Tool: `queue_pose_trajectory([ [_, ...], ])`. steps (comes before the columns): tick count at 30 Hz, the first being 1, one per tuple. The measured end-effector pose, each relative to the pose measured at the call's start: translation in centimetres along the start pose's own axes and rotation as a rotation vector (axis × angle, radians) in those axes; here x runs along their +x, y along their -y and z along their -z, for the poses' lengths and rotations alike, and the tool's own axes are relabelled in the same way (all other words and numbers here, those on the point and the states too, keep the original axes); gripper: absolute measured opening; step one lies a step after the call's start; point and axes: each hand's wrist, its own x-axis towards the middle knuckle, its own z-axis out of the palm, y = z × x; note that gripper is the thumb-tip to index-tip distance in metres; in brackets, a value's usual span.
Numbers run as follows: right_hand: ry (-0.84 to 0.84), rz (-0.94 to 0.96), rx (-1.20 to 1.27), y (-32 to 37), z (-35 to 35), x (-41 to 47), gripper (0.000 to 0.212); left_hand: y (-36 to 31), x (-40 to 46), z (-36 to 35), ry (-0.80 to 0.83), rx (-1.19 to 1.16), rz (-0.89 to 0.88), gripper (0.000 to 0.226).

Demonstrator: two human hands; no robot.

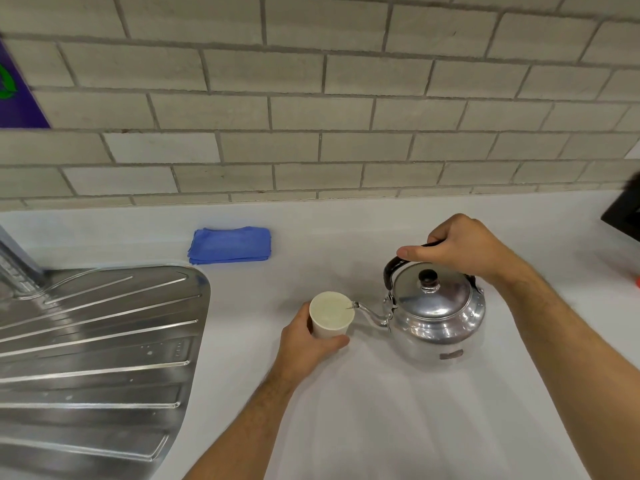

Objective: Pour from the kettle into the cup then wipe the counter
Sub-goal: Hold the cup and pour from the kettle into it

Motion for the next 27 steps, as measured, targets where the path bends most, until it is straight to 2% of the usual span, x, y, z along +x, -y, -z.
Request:
queue_pose_trajectory([
  [6, -0.045, -0.079, 0.194, -2.4, -0.8, -0.1, 0.076, 0.3, 0.1, -0.1, 0.006, -0.006, 0.002, 0.075],
  [15, -0.244, -0.221, 0.42, -4.1, -2.4, 3.1, 0.074, 0.4, 0.0, 0.0, 0.013, 0.039, 0.018, 0.064],
  [27, -0.278, -0.275, 0.453, -4.8, -3.7, 13.4, 0.074, 0.2, -0.1, 0.0, 0.016, 0.057, 0.008, 0.066],
])
